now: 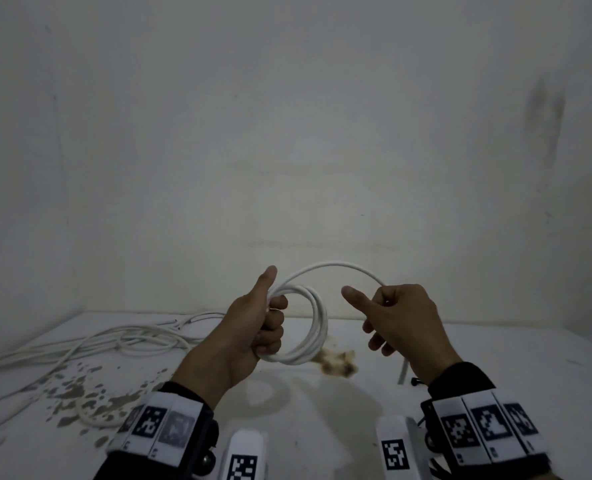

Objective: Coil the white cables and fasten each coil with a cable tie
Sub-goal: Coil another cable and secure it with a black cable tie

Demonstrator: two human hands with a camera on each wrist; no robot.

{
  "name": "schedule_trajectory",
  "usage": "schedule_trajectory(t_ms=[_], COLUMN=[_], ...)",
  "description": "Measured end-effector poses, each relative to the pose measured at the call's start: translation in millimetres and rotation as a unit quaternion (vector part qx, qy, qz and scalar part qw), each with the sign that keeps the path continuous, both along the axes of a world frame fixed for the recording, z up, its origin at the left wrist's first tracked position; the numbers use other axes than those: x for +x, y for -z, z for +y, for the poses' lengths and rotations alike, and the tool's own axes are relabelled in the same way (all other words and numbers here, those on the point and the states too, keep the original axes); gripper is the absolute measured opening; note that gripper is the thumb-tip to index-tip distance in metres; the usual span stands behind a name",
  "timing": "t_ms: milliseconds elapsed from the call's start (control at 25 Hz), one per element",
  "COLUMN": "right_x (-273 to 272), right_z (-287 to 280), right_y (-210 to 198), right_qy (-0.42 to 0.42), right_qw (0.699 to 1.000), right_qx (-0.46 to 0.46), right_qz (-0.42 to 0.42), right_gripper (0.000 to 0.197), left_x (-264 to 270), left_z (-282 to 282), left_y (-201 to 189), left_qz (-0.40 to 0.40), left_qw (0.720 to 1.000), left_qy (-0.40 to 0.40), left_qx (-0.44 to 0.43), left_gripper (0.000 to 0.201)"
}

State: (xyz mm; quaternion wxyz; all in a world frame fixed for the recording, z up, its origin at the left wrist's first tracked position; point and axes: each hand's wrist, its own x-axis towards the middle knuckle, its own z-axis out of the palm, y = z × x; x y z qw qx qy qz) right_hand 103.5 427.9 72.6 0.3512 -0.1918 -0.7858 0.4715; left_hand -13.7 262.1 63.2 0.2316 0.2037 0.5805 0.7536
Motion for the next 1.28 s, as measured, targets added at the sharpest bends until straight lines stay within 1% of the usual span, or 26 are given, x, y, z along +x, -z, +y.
schedule_trajectory(t_ms=[80,120,200,240,280,360,400,440,520,600,720,800,880,960,1000,1120,1280], right_x=[1.6,1.0,-0.4,-0.9,-1.2,-2.4,-3.9,-5.7,-9.9,-15.3,-19.0,-18.5,-18.1,-18.7,-19.3,-20.8,-16.1], right_z=[7.9,12.0,20.5,23.4,24.5,19.5,13.1,4.9,-12.9,-24.6,-26.4,-26.8,-33.6,-42.1,-45.3,-51.6,-65.2], right_y=[1.5,2.4,3.7,4.5,4.8,5.3,5.2,5.3,4.6,5.5,6.7,7.8,9.1,9.8,9.6,7.1,3.6], right_qy=[0.001,0.007,0.044,0.058,0.061,0.024,-0.011,-0.051,-0.128,-0.170,-0.182,-0.193,-0.198,-0.187,-0.184,-0.207,-0.279], right_qw=[1.000,0.999,0.992,0.990,0.991,0.997,0.997,0.995,0.979,0.962,0.944,0.945,0.948,0.945,0.941,0.920,0.900], right_qx=[-0.023,-0.045,-0.080,-0.081,-0.072,-0.048,-0.054,-0.079,-0.155,-0.215,-0.273,-0.263,-0.248,-0.266,-0.285,-0.332,-0.336], right_qz=[0.010,0.028,0.083,0.098,0.095,0.061,0.047,0.040,0.028,0.001,-0.023,-0.031,-0.030,-0.022,-0.018,-0.026,-0.021], right_gripper=[0.048,0.049,0.050,0.047,0.040,0.028,0.027,0.029,0.038,0.047,0.044,0.042,0.034,0.019,0.016,0.019,0.020], left_x=[-3.5,-5.1,-8.0,-9.1,-9.9,-9.3,-7.7,-4.9,2.3,7.1,6.1,5.1,5.6,5.0,3.6,-6.3,-22.0], left_z=[-4.4,-6.6,-10.3,-11.9,-12.9,-12.4,-10.5,-8.1,-1.4,3.8,6.5,8.3,10.5,11.6,10.5,1.7,-14.6], left_y=[-2.4,-3.6,-5.9,-6.6,-7.2,-7.5,-7.5,-7.2,-6.6,-5.7,-2.9,0.0,1.0,-0.2,-1.5,-3.8,-2.1], left_qz=[-0.038,-0.055,-0.084,-0.095,-0.102,-0.117,-0.124,-0.131,-0.137,-0.126,-0.072,-0.054,-0.038,-0.032,-0.037,-0.068,-0.089], left_qw=[0.998,0.996,0.992,0.990,0.988,0.985,0.982,0.980,0.976,0.982,0.995,0.996,0.995,0.995,0.995,0.995,0.995], left_qy=[0.015,0.022,0.035,0.042,0.051,0.072,0.085,0.100,0.121,0.096,-0.004,-0.050,-0.080,-0.087,-0.081,-0.045,-0.010], left_qx=[0.042,0.060,0.087,0.095,0.100,0.109,0.113,0.116,0.117,0.103,0.066,0.054,0.044,0.043,0.043,0.049,0.049], left_gripper=[0.050,0.050,0.051,0.053,0.054,0.056,0.056,0.056,0.056,0.055,0.052,0.050,0.049,0.049,0.050,0.052,0.049])
